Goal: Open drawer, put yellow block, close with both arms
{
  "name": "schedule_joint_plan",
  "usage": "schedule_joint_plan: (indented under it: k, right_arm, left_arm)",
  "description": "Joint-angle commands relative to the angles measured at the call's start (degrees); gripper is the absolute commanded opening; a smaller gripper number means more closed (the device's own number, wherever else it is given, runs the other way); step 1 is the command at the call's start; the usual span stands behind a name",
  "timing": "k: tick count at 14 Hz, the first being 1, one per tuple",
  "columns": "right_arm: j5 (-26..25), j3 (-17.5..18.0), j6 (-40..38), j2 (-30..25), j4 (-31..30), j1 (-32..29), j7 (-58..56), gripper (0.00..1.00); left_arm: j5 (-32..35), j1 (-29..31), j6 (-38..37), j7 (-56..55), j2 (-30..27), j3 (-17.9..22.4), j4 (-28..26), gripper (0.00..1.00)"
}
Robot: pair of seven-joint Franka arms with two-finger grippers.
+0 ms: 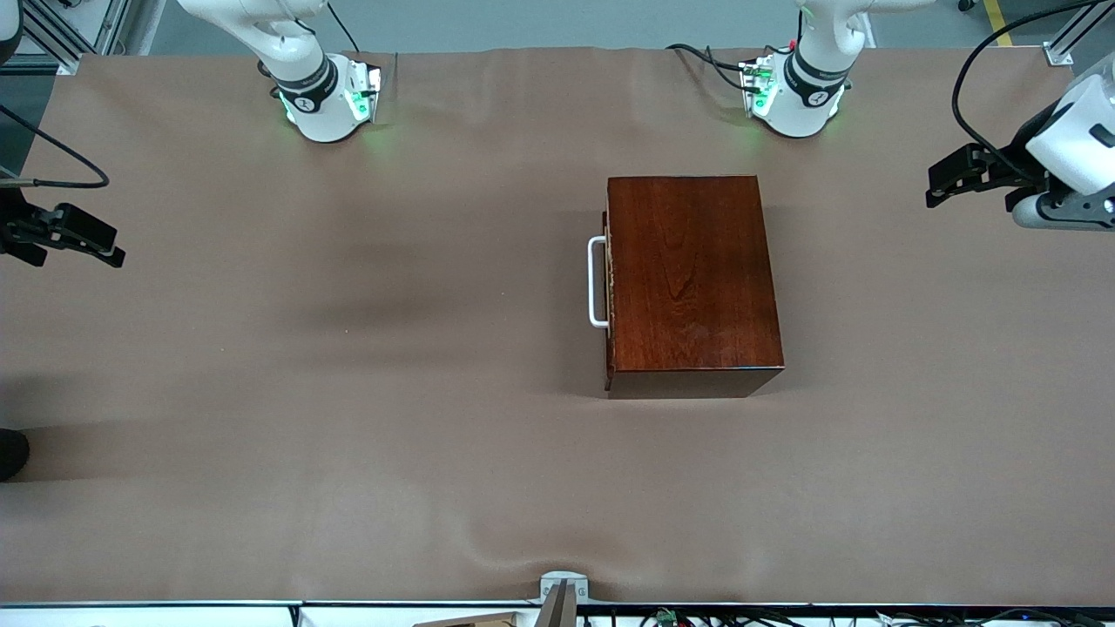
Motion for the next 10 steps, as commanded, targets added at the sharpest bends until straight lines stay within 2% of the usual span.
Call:
schedule_joint_plan:
  k: [1, 4, 10]
  right_arm:
    - [-0.1, 0.3, 0.5, -1.2, -0.9, -0.2, 0.4, 1.00]
    - [0.0, 0.3, 0.6, -1.1, -0.9, -0.3, 0.5, 1.00]
    - [0.0, 0.3, 0.5, -1.1, -0.9, -0.3, 0.5, 1.00]
  left_arm:
    - [3.6, 0.1, 0.8, 0.5, -1.0, -0.8, -1.2, 1.00]
    - [4.6, 0.3, 2.2, 1.5, -1.3, -3.0, -1.4, 1.00]
    - [2.0, 0.8, 3.5, 1.2, -1.4, -2.5, -0.6, 1.00]
